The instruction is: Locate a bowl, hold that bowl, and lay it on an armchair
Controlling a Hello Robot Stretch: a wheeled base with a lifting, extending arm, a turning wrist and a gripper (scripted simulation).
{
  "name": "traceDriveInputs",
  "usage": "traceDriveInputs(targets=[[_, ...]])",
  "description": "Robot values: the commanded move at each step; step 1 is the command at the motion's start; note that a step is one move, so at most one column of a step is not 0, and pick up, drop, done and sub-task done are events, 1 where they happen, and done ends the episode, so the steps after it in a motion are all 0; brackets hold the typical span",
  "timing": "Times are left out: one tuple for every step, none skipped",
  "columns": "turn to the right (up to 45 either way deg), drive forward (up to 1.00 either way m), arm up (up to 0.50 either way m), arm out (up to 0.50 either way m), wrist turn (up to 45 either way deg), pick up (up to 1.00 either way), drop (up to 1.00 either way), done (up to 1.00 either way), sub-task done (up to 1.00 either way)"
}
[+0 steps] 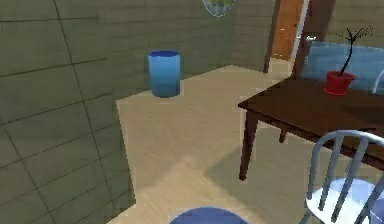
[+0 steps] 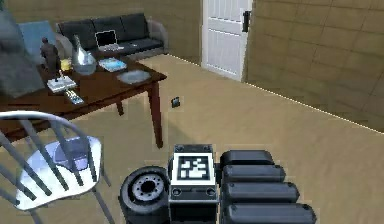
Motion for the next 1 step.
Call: traceDriveInputs(targets=[[45.0, 0.0, 0.0, 0.0, 0.0, 0.0, 0.0, 0.0, 0.0]])
